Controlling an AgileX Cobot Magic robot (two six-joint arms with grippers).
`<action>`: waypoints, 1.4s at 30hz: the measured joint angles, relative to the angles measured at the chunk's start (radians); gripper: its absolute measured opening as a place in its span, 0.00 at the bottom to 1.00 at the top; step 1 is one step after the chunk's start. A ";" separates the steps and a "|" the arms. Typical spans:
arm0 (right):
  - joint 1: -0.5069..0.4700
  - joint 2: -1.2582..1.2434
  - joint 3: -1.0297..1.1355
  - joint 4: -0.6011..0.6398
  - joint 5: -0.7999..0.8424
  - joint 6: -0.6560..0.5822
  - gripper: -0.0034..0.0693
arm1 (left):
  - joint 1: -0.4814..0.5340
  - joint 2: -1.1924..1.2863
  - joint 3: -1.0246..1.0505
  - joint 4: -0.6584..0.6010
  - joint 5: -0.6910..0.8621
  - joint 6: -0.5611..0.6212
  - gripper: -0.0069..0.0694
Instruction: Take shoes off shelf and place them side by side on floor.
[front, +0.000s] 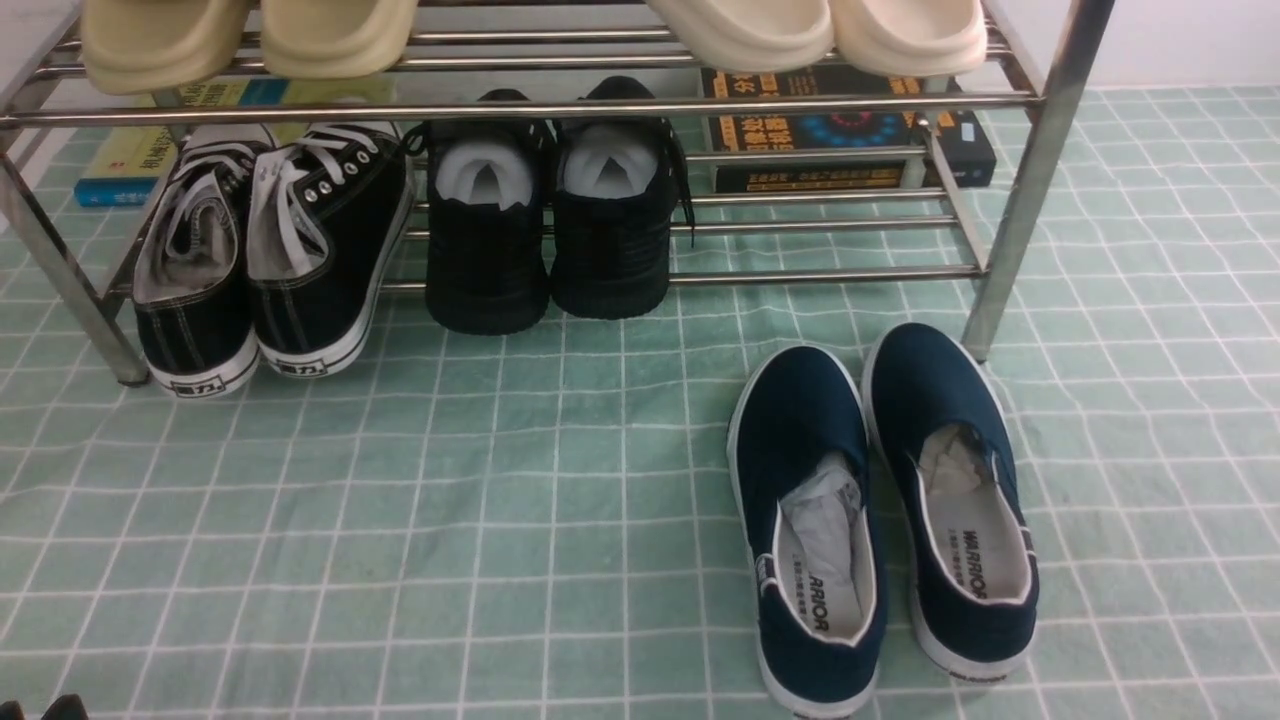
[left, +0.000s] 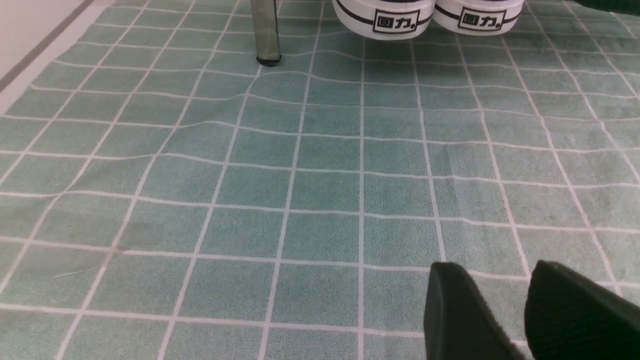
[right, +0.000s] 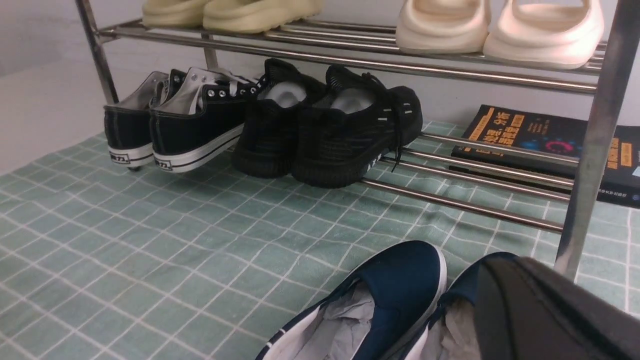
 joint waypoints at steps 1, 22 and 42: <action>0.000 -0.001 0.022 0.000 -0.034 -0.001 0.03 | 0.000 0.000 0.000 0.000 0.000 0.000 0.41; 0.000 -0.006 0.059 0.000 -0.038 -0.001 0.05 | 0.000 0.000 0.000 0.000 0.000 0.000 0.41; -0.361 -0.226 0.282 -0.136 0.099 0.076 0.07 | 0.000 0.000 0.000 0.000 0.000 0.000 0.41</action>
